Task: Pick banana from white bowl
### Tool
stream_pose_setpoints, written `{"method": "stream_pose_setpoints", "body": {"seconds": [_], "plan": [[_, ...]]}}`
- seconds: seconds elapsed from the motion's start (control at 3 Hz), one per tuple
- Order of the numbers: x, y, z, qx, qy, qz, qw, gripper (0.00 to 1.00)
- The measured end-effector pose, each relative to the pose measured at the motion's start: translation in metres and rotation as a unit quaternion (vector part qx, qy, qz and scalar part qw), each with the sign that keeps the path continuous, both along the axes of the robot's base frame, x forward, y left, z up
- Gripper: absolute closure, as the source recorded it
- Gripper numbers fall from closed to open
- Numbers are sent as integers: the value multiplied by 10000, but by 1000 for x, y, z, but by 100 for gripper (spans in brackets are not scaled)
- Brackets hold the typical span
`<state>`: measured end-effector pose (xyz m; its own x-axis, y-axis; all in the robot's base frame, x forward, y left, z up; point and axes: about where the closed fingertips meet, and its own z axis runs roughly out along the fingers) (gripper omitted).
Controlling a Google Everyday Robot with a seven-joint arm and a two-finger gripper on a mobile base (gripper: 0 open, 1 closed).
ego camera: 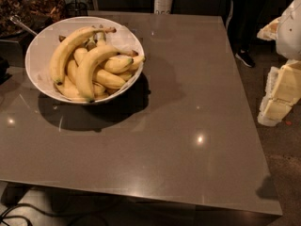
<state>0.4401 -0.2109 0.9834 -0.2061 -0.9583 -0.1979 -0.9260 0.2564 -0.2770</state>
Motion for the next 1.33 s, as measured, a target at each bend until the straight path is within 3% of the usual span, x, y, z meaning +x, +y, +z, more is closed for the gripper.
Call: {"method": "stream_pose_setpoints", "body": {"seconds": [0.33,0.67,1.0,1.33], "plan": [[6,24,10,-238,-114,434,9987,0],[15,53,10,-582,-123,1016,9930,0],[23,89,9,-1048,-262,1741,9788,0],[22,88,13,-1004,-318,1690,9800,0]]}}
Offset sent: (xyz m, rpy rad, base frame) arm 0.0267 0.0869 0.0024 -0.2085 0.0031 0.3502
